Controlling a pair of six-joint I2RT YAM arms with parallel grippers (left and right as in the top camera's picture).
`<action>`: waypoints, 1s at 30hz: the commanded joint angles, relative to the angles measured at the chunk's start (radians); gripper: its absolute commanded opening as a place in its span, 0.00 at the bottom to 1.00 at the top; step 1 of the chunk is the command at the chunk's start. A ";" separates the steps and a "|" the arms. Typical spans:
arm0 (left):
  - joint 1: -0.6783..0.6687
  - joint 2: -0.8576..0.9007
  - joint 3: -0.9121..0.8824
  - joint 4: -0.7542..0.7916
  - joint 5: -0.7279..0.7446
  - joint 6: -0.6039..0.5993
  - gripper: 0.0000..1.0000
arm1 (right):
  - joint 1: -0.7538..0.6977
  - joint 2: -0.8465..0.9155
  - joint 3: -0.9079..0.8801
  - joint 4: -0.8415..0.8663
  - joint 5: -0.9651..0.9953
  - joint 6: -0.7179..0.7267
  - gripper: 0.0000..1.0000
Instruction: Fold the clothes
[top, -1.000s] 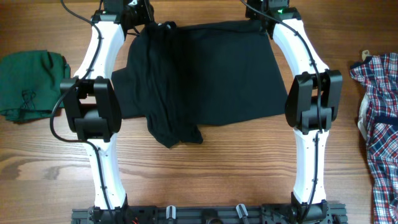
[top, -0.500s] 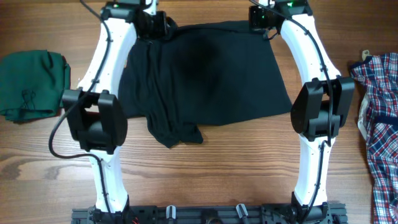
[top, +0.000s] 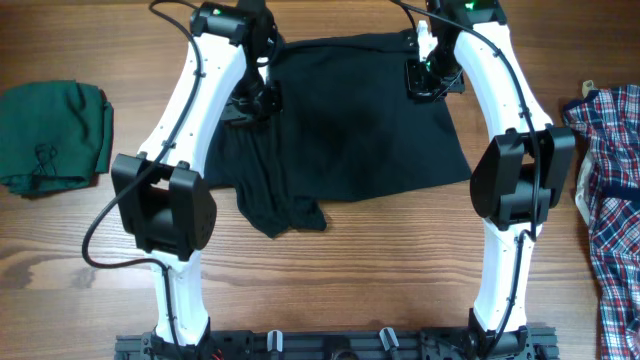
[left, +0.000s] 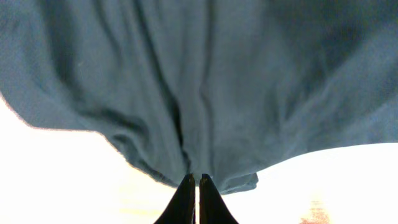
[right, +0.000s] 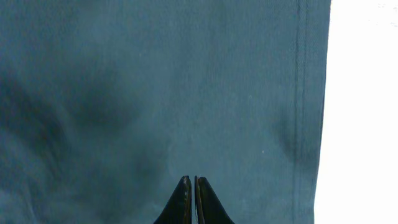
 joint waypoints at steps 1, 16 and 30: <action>0.008 -0.161 0.001 -0.039 -0.119 -0.109 0.04 | -0.036 -0.035 -0.002 -0.031 -0.013 0.007 0.04; 0.101 -0.443 -0.760 0.559 -0.105 -0.347 0.04 | -0.063 -0.035 -0.002 -0.044 -0.021 -0.103 0.04; 0.127 -0.397 -1.046 0.912 0.013 -0.344 0.04 | -0.063 -0.035 -0.008 -0.098 -0.021 -0.084 0.04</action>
